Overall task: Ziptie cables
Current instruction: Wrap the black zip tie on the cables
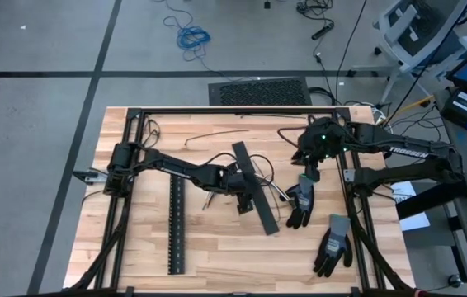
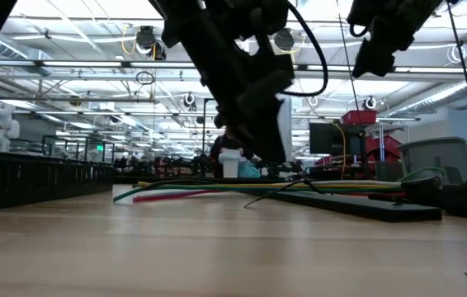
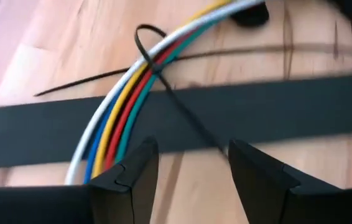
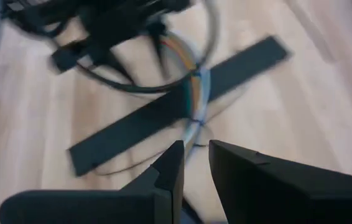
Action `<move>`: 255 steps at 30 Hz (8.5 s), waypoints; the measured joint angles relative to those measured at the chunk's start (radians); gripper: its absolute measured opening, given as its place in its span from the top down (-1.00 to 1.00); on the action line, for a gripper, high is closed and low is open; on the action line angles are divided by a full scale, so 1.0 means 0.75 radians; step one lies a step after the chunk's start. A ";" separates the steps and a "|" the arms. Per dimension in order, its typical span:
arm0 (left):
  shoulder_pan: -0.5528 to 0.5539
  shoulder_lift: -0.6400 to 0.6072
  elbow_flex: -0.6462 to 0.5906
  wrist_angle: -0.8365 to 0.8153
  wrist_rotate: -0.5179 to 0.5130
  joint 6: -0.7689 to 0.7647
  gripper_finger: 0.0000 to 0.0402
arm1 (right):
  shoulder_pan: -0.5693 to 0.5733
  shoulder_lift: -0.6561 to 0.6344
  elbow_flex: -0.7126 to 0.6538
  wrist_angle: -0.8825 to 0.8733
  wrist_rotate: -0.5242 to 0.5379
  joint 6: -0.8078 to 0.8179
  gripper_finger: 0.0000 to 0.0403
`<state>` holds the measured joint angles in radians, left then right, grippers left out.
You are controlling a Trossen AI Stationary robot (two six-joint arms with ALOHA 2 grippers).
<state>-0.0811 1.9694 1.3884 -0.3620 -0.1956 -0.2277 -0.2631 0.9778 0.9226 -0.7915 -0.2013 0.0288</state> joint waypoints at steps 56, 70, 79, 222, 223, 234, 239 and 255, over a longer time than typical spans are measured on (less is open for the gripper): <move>0.154 -0.189 -0.413 0.665 0.325 -0.108 0.06 | -0.027 0.088 0.025 0.080 0.712 0.018 0.67; 0.132 0.090 -0.055 0.364 0.127 -0.197 0.06 | -0.031 0.030 0.025 0.040 0.638 -0.093 0.67; 0.122 0.095 -0.055 0.316 0.103 -0.284 0.06 | -0.031 0.030 0.025 0.041 0.604 -0.190 0.67; 0.335 -0.623 -0.309 0.078 -0.059 0.317 0.06 | 0.281 1.043 0.048 0.620 0.189 -0.552 0.52; 0.335 -0.623 -0.309 0.078 -0.059 0.317 0.06 | 0.281 1.050 0.048 0.628 0.189 -0.548 0.52; 0.335 -0.623 -0.309 0.079 -0.059 0.316 0.06 | 0.280 1.059 0.049 0.630 0.191 -0.412 0.95; 0.335 -0.623 -0.309 0.075 -0.038 0.321 0.06 | 0.269 1.030 0.076 0.592 0.102 -0.221 0.99; 0.532 -0.824 -0.429 0.216 0.180 0.360 0.06 | 0.049 0.826 0.095 0.657 -0.141 0.101 1.00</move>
<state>0.3179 1.3513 1.0666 -0.1998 -0.0603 0.0424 -0.2261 1.5974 0.9939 -0.2990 -0.3070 0.1047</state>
